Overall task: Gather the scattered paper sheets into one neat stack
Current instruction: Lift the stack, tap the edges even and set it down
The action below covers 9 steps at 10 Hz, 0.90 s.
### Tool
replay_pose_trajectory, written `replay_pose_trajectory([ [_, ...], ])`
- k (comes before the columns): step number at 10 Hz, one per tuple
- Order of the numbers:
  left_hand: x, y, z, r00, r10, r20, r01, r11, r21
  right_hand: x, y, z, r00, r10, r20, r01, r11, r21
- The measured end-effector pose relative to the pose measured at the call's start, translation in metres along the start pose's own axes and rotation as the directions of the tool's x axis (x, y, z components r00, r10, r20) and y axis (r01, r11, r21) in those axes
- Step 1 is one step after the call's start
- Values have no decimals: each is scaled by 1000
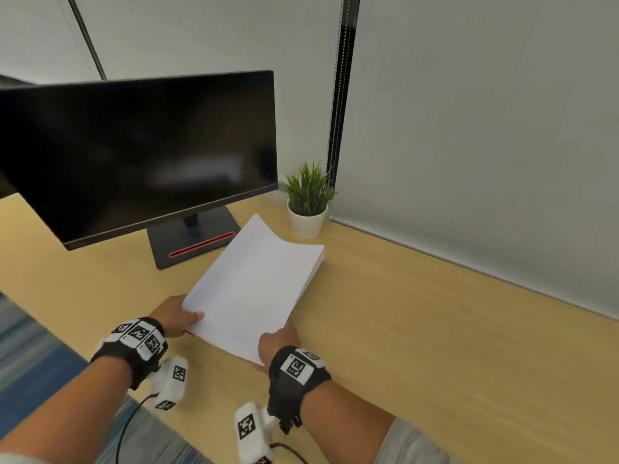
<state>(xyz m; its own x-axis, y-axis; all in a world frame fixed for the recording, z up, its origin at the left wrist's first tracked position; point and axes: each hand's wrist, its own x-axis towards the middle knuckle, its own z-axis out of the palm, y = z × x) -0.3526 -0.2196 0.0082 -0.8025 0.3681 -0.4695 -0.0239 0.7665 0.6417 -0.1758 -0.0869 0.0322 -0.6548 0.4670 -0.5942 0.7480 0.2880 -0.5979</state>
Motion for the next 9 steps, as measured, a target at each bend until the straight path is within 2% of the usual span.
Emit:
replay_pose_trajectory([
  [1, 26, -10, -7, 995, -71, 68, 71, 997, -1, 14, -7, 10, 998, 12, 70, 10, 949, -316],
  [2, 39, -14, -10, 986, -127, 112, 119, 990, 75, 24, -10, 20, 993, 45, 105, -4, 932, -362],
  [3, 43, -14, -11, 976, -164, 143, 148, 982, 121, 30, -4, 28, 995, 58, 79, -26, 934, -358],
  [4, 45, -12, -11, 965, -226, 131, 210, 969, 127, 34, 0, 35, 995, 101, 23, -91, 958, -272],
  [5, 46, -10, -10, 966, -258, 31, 250, 955, 159, 35, 5, 38, 995, 100, -28, -104, 958, -267],
  [6, 45, -9, -8, 962, -271, -27, 267, 922, 281, 32, 0, 39, 990, 143, 11, -135, 956, -260],
  [7, 35, -3, -5, 952, -277, -130, 306, 871, 385, 36, 8, 39, 994, 106, 31, -102, 989, -105],
  [8, 18, 4, -6, 938, -281, -202, 341, 852, 397, -2, 13, 12, 965, 216, 149, -252, 923, 291],
  [9, 12, -1, -14, 929, -262, -261, 344, 872, 349, -33, 46, -27, 960, 178, 215, -266, 814, 517],
])
